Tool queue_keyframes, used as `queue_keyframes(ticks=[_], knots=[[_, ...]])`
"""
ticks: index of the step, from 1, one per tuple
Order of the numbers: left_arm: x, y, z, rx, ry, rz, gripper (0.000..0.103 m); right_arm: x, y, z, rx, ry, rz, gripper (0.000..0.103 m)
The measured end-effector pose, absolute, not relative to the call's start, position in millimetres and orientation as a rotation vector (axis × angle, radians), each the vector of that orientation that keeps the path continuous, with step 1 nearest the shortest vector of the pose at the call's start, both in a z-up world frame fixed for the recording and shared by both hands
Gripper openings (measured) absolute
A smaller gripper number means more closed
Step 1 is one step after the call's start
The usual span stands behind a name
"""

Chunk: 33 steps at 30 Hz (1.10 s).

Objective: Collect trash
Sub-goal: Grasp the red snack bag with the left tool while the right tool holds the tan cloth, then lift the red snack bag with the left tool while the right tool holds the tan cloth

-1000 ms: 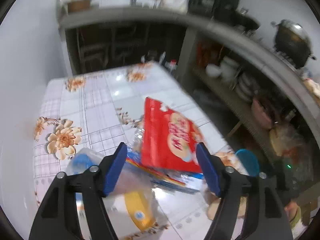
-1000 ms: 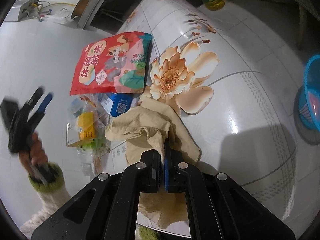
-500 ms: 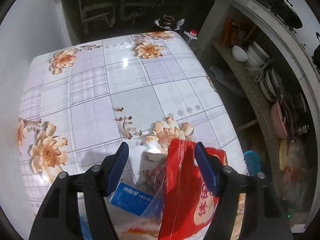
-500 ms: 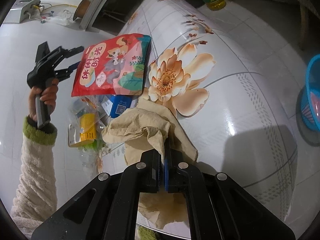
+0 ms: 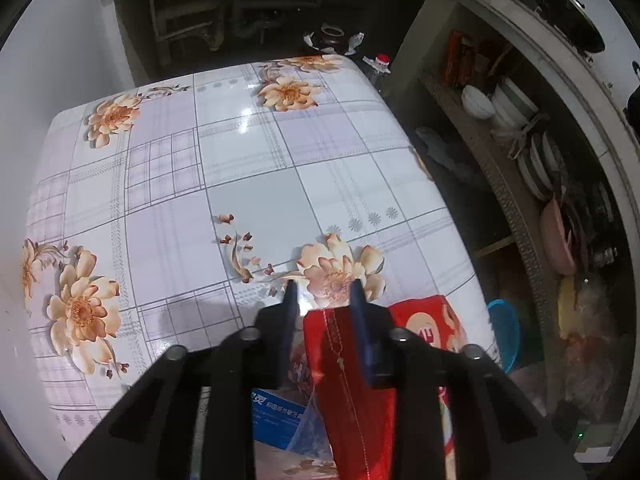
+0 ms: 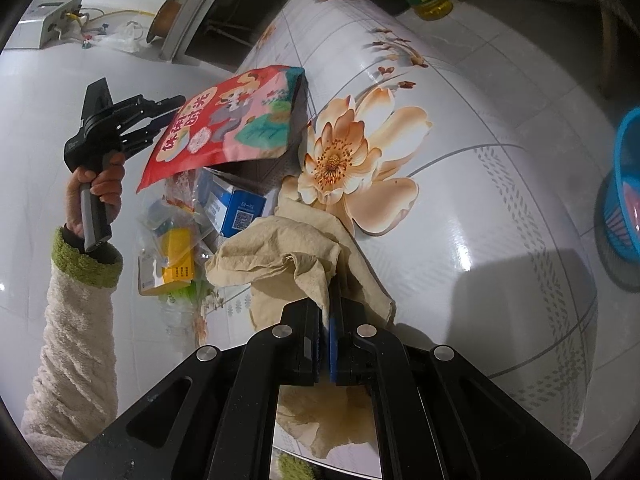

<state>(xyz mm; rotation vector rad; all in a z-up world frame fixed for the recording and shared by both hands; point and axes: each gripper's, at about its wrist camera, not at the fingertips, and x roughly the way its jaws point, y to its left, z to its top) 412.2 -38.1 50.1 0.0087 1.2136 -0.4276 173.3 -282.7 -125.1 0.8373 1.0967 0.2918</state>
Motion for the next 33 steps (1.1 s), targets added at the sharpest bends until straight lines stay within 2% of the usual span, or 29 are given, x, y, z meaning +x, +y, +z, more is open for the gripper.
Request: queue_keyframes(ticks=[5, 8, 16, 18, 20, 22, 33], knots=[[408.3, -36.7, 59.6, -0.008, 1.175, -0.457, 0.005, 172.7, -283.4, -125.5, 0.842, 1.097, 0.290, 0.002], [402.4, -38.2, 66.4, 0.016, 1.141, -0.473, 0.000, 173.2, -283.6, -125.7, 0.846, 1.098, 0.289, 0.002], [390.4, -42.3, 84.0, 0.026, 1.101, -0.514, 0.000, 173.0, -283.9, -125.6, 0.847, 1.098, 0.291, 0.002], [392.3, -42.8, 80.1, 0.020, 1.136, -0.509, 0.007, 173.1, -283.6, -126.1, 0.847, 1.098, 0.292, 0.003], [395.3, -42.7, 73.1, 0.020, 1.169, -0.480, 0.035, 173.4, -283.9, -125.7, 0.847, 1.098, 0.294, 0.003], [397.2, -41.7, 65.1, 0.025, 1.182, -0.451, 0.043, 173.6, -283.8, -125.4, 0.848, 1.098, 0.297, 0.003], [399.6, -41.2, 46.9, 0.043, 1.243, -0.451, 0.043, 172.2, -286.5, -124.7, 0.855, 1.096, 0.296, 0.003]])
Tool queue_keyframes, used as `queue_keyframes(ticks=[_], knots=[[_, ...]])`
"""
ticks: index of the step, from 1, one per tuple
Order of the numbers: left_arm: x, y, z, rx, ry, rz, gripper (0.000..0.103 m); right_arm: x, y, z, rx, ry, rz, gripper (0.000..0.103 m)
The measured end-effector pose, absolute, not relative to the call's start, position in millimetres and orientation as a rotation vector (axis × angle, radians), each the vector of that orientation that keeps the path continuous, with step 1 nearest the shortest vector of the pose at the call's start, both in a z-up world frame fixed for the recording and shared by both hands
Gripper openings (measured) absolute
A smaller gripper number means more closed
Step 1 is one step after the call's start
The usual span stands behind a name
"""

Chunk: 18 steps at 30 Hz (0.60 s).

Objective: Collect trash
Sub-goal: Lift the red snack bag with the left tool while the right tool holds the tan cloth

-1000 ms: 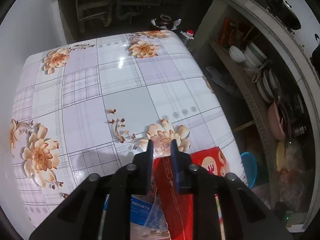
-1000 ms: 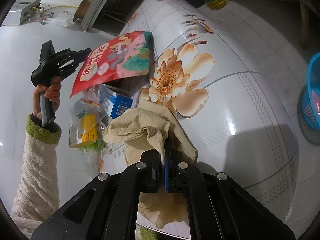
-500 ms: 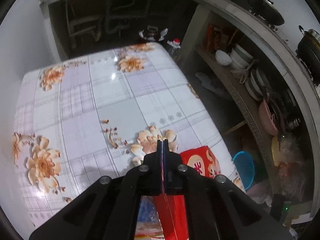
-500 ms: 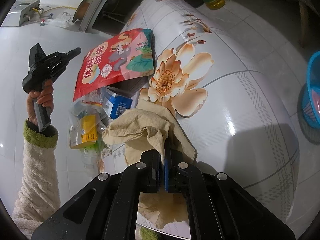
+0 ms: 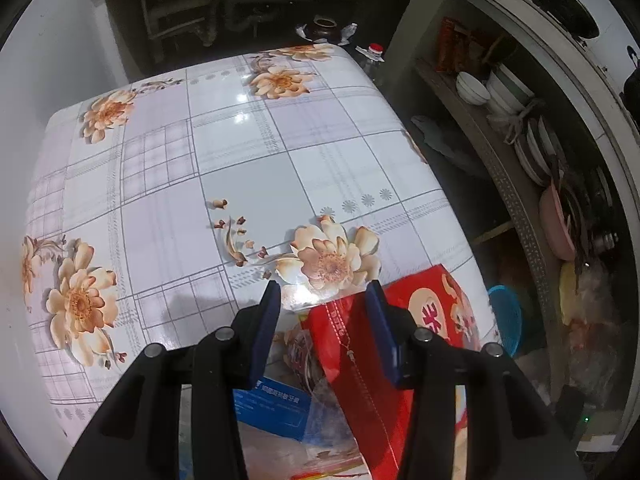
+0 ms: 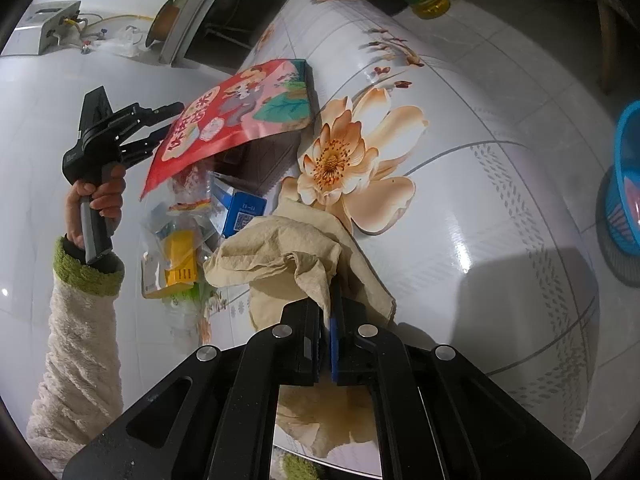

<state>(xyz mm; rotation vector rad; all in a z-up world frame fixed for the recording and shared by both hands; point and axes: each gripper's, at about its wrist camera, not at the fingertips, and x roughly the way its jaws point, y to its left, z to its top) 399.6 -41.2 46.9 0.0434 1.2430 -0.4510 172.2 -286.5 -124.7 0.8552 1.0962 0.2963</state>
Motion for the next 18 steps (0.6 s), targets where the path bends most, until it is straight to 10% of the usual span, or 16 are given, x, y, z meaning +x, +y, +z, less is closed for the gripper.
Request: queue_keyframes(ticks=[13, 18], knots=[[395.6, -35.9, 55.4, 0.004, 1.242, -0.505, 0.001, 171.9, -287.0, -125.1, 0.857, 1.097, 0.294, 0.004], [389.1, -39.2, 62.7, 0.038, 1.208, -0.513, 0.000, 172.6, -285.7, -125.7, 0.860, 1.097, 0.294, 0.004]])
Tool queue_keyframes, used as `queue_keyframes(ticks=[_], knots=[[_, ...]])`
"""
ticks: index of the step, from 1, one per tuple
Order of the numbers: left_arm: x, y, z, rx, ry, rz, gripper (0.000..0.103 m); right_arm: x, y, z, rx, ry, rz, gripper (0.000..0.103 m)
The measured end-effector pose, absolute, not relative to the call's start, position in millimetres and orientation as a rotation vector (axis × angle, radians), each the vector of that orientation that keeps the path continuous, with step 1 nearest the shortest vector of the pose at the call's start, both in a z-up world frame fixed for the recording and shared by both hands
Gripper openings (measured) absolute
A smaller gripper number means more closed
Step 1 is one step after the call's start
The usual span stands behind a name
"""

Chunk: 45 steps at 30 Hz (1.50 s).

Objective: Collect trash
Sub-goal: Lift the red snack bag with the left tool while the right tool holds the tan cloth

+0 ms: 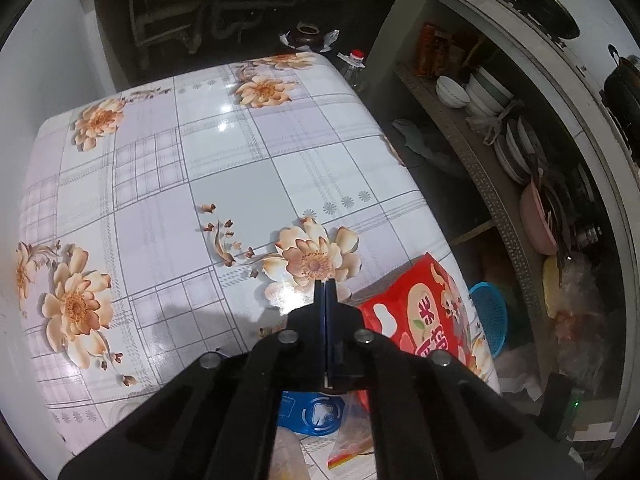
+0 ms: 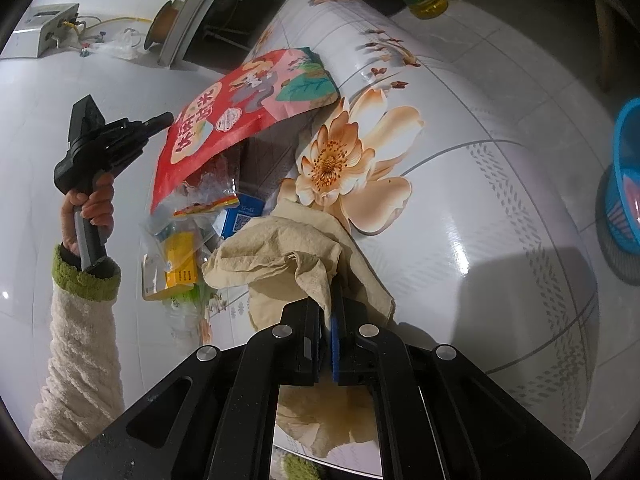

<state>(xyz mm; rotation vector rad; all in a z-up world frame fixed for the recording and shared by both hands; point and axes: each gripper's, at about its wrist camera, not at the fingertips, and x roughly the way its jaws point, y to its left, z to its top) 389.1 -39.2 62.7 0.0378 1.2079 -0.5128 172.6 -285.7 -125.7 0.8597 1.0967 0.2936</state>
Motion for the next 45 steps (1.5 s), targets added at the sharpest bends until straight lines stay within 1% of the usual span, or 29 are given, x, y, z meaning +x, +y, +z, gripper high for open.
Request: queue_keyframes(ticks=[3, 4, 6, 8, 11, 13, 16, 20, 23, 28, 29, 31, 33, 36, 38, 39, 41, 44, 45], knots=[[379.1, -47.5, 73.1, 0.108, 1.133, -0.513, 0.000, 172.6, -286.2, -125.8, 0.860, 1.097, 0.294, 0.004], [374.6, -52.4, 77.1, 0.135, 1.107, -0.531, 0.004, 172.5, -286.5, -125.6, 0.859, 1.097, 0.294, 0.004], [364.5, -62.9, 84.2, 0.193, 1.065, -0.571, 0.020, 172.4, -286.4, -125.7, 0.860, 1.097, 0.292, 0.004], [341.7, -82.9, 93.4, 0.315, 0.976, -0.637, 0.047, 172.3, -287.1, -125.6, 0.862, 1.095, 0.292, 0.004], [296.6, -116.8, 93.2, 0.570, 0.835, -0.733, 0.066, 169.7, -289.3, -126.5, 0.866, 1.090, 0.290, 0.004], [266.5, -136.5, 82.4, 0.749, 0.759, -0.785, 0.071, 167.6, -291.6, -128.1, 0.875, 1.088, 0.288, 0.004], [221.7, -160.2, 53.6, 1.024, 0.643, -0.849, 0.075, 163.6, -296.1, -129.9, 0.892, 1.081, 0.282, 0.004], [183.2, -179.3, 12.5, 1.306, 0.527, -0.873, 0.076, 155.6, -302.6, -131.1, 0.911, 1.066, 0.273, 0.004], [175.7, -190.0, -10.1, 1.414, 0.494, -0.845, 0.076, 149.1, -308.8, -131.7, 0.926, 1.054, 0.267, 0.004], [179.8, -204.5, -27.8, 1.465, 0.472, -0.782, 0.075, 143.7, -315.3, -136.2, 0.953, 1.041, 0.265, 0.004], [177.6, -207.3, -33.4, 1.489, 0.463, -0.771, 0.072, 143.0, -316.0, -137.1, 0.959, 1.038, 0.267, 0.004], [177.1, -211.0, -44.1, 1.543, 0.450, -0.748, 0.069, 142.0, -316.2, -137.8, 0.966, 1.033, 0.271, 0.004], [175.9, -213.7, -54.0, 1.594, 0.431, -0.724, 0.063, 140.0, -316.3, -138.3, 0.972, 1.029, 0.276, 0.004], [172.9, -217.4, -60.4, 1.629, 0.412, -0.696, 0.047, 140.3, -318.7, -139.8, 0.983, 1.026, 0.282, 0.004], [172.9, -218.3, -62.3, 1.639, 0.414, -0.682, 0.026, 138.4, -321.8, -139.9, 0.989, 1.025, 0.287, 0.004], [172.5, -218.3, -62.0, 1.641, 0.414, -0.673, 0.021, 138.2, -322.7, -140.2, 0.991, 1.024, 0.288, 0.004], [173.1, -217.5, -58.0, 1.639, 0.394, -0.664, 0.007, 136.5, -324.3, -140.5, 0.995, 1.022, 0.291, 0.004], [171.8, -217.4, -47.7, 1.630, 0.337, -0.644, 0.001, 134.9, -325.9, -141.9, 1.004, 1.019, 0.293, 0.004], [171.8, -217.2, -41.6, 1.619, 0.312, -0.635, 0.000, 134.6, -326.5, -142.4, 1.011, 1.016, 0.293, 0.004]])
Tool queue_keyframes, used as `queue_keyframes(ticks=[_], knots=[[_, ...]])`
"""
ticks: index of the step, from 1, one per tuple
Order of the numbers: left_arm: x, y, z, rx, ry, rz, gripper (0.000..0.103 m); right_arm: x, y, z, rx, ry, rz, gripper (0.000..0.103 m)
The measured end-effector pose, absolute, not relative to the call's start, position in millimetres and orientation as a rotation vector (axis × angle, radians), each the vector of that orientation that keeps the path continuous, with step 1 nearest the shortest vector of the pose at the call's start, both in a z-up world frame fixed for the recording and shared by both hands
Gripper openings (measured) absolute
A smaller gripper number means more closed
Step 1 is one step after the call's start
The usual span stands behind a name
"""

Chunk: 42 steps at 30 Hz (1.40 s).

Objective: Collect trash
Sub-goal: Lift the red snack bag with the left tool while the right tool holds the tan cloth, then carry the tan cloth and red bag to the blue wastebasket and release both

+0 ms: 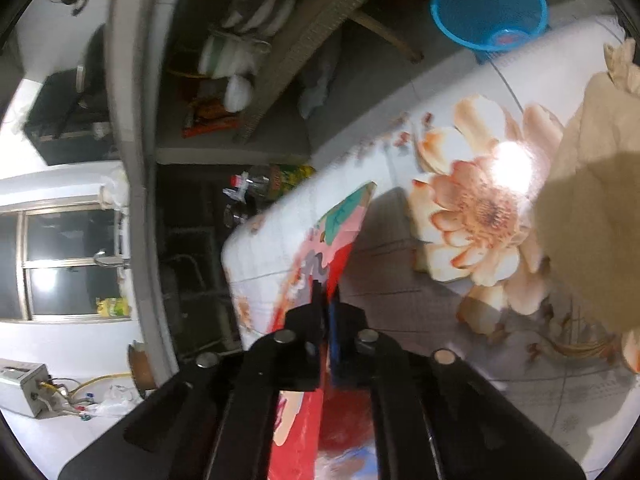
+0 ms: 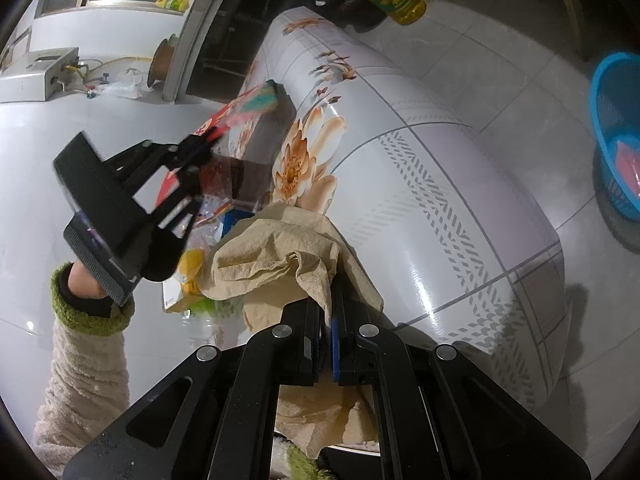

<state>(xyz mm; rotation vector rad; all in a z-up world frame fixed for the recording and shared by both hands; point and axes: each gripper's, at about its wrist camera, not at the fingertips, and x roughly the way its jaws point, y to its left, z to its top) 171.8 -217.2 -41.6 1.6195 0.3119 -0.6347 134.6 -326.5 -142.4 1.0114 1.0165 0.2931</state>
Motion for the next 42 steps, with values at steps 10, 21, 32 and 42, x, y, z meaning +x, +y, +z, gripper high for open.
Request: queue_keyframes(ticks=[10, 21, 32, 42], knots=[[198.0, -208.0, 69.8, 1.362, 0.115, -0.424, 0.000, 127.2, -338.4, -141.4, 1.096, 0.948, 0.295, 0.002], [220.4, -190.5, 174.4, 0.747, 0.427, -0.540, 0.000, 108.4, -357.5, -136.3, 1.136, 0.886, 0.275, 0.001], [218.1, -272.7, 126.3, 0.198, 0.849, -0.880, 0.000, 55.7, -408.9, -131.1, 1.202, 0.774, 0.128, 0.001], [181.5, -442.7, -3.1, 0.256, 1.094, -0.998, 0.000, -22.4, -513.1, -145.0, 1.221, 0.683, -0.298, 0.001]])
